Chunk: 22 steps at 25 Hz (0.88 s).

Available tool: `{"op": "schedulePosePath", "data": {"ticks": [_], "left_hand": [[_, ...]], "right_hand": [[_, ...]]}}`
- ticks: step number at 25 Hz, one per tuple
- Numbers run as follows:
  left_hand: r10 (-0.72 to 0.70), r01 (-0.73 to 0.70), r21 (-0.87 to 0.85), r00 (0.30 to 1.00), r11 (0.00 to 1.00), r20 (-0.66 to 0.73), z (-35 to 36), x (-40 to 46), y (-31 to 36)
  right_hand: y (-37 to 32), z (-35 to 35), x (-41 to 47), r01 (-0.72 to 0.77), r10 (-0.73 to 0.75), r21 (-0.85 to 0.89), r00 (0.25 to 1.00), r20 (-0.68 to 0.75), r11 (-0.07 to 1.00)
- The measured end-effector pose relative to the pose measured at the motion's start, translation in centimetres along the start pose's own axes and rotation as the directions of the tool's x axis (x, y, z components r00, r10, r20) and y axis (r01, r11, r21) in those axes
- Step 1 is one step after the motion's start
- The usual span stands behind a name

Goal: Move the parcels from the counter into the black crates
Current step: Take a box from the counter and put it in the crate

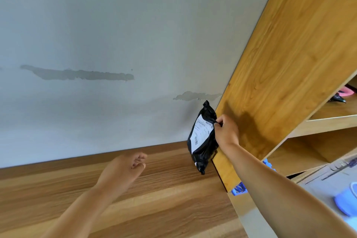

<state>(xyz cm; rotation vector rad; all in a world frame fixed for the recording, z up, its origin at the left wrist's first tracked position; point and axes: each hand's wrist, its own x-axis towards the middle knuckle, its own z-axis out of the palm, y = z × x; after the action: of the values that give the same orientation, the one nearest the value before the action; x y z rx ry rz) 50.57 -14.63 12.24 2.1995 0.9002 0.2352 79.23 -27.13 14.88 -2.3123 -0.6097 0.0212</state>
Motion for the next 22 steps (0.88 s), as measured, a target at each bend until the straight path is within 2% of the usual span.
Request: {"op": "schedulePosePath", "data": {"ticks": [4, 7, 13, 17, 22], "left_hand": [[0.016, -0.019, -0.08, 0.999, 0.997, -0.03, -3.4, -1.1, 0.8], [0.036, -0.04, -0.045, 0.995, 0.998, -0.094, -5.7, -1.9, 1.3], [0.088, -0.094, -0.033, 0.984, 0.995, -0.155, -10.4, -3.9, 0.2], [0.066, -0.09, -0.142, 0.984, 0.986, -0.163, -13.1, -5.4, -0.6], [0.051, -0.118, -0.353, 0.98, 0.928, -0.193, -15.7, -7.6, -1.0]], "right_hand": [[-5.0, -2.6, -2.6, 0.013, -0.044, 0.214, 0.989, 0.142, 0.977], [-9.3, -3.9, -4.8, -0.002, -0.095, 0.354, 0.962, 0.256, 0.935], [-17.6, -5.9, -8.8, -0.173, -0.247, 0.727, 0.867, 0.432, 0.664], [-21.2, -6.2, -10.5, -0.257, -0.315, 0.819, 0.831, 0.458, 0.513], [-24.8, -6.1, -12.2, -0.295, -0.412, 0.844, 0.769, 0.488, 0.449]]}}
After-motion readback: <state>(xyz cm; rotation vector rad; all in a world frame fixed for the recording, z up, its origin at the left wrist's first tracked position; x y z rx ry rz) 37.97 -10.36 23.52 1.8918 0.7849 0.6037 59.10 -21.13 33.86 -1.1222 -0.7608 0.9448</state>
